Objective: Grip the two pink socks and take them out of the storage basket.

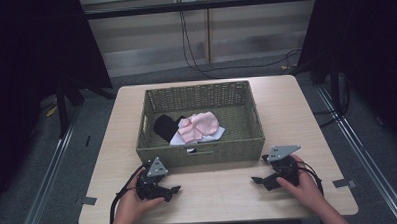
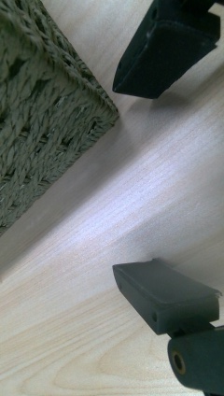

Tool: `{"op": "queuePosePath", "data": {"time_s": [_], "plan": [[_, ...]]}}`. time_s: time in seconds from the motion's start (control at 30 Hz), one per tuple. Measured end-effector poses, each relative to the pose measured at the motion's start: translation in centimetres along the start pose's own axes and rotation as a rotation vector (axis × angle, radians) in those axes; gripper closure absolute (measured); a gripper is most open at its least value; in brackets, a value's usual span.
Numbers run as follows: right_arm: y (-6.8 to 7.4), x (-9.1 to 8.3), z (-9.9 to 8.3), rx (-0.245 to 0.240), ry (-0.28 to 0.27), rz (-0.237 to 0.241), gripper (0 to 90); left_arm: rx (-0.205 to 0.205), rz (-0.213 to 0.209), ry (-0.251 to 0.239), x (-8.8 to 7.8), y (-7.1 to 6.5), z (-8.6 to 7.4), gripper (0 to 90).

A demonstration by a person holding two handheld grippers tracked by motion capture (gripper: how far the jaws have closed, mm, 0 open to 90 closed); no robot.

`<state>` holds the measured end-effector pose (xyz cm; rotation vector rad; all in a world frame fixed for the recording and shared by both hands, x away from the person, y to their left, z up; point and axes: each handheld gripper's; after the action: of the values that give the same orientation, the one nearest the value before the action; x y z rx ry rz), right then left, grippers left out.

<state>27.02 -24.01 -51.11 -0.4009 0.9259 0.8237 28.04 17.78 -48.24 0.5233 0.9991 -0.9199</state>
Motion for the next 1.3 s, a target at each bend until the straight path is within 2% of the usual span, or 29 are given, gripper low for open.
{"op": "queuePosePath", "data": {"time_s": [0.03,0.13,0.37,0.5,0.57,0.63,0.67,0.7,0.83,0.87,0.93,1.0,1.03,1.1,1.13,1.3], "plan": [[0.0,0.0,0.0,0.000,0.000,0.000,10.6,-0.003,-0.024,-0.005,-0.7,-0.1,0.9,25.7],[0.0,0.0,0.0,0.000,0.000,0.000,10.6,-0.002,-0.027,-0.012,-1.9,-0.1,2.1,26.3],[0.0,0.0,0.0,0.000,0.000,0.000,10.6,0.040,-0.073,-0.008,-4.7,-0.4,5.4,26.8],[0.0,0.0,0.0,0.000,0.000,0.000,10.6,0.050,-0.081,0.014,-5.5,-0.2,6.5,27.1],[0.0,0.0,0.0,0.000,0.000,0.000,10.6,0.072,-0.096,0.038,-6.3,0.3,7.6,27.2],[0.0,0.0,0.0,0.000,0.000,0.000,10.6,0.049,-0.111,0.025,-6.6,0.4,8.2,27.1],[0.0,0.0,0.0,0.000,0.000,0.000,10.6,0.049,-0.111,0.025,-6.6,0.4,8.2,27.1],[0.0,0.0,0.0,0.000,0.000,0.000,10.6,0.064,-0.112,0.042,-7.3,0.9,9.0,27.1],[0.0,0.0,0.0,0.000,0.000,0.000,10.6,0.027,-0.109,0.029,-7.6,1.6,10.0,27.3],[0.0,0.0,0.0,0.000,0.001,0.000,10.6,0.032,-0.109,0.044,-7.8,2.0,10.4,27.3],[0.0,0.0,0.0,0.000,0.000,0.000,10.6,0.014,-0.108,0.039,-7.7,2.3,11.0,27.3],[0.0,0.0,0.0,0.000,0.000,0.000,10.6,0.038,-0.100,0.064,-7.9,2.9,11.8,27.4],[0.0,0.0,0.0,0.000,0.001,0.000,10.6,0.006,-0.107,0.049,-7.8,2.9,12.0,27.5],[0.0,0.0,0.0,0.000,0.000,0.000,10.6,0.000,-0.099,0.064,-7.8,3.6,12.7,27.7],[0.0,0.0,0.0,0.000,0.000,0.000,10.6,0.013,-0.097,0.081,-7.9,3.9,12.9,27.8],[0.0,0.0,0.0,0.000,0.000,0.000,10.6,-0.030,-0.084,0.089,-7.2,5.4,14.1,28.3]]}}
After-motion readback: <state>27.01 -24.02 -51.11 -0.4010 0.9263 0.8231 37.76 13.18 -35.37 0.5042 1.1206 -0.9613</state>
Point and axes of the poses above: each handheld gripper's, and its own axes: x roughly forward along the jaws, z roughly out of its top, y roughly to its left, and after that the axes turned 12 degrees about y, right-handed
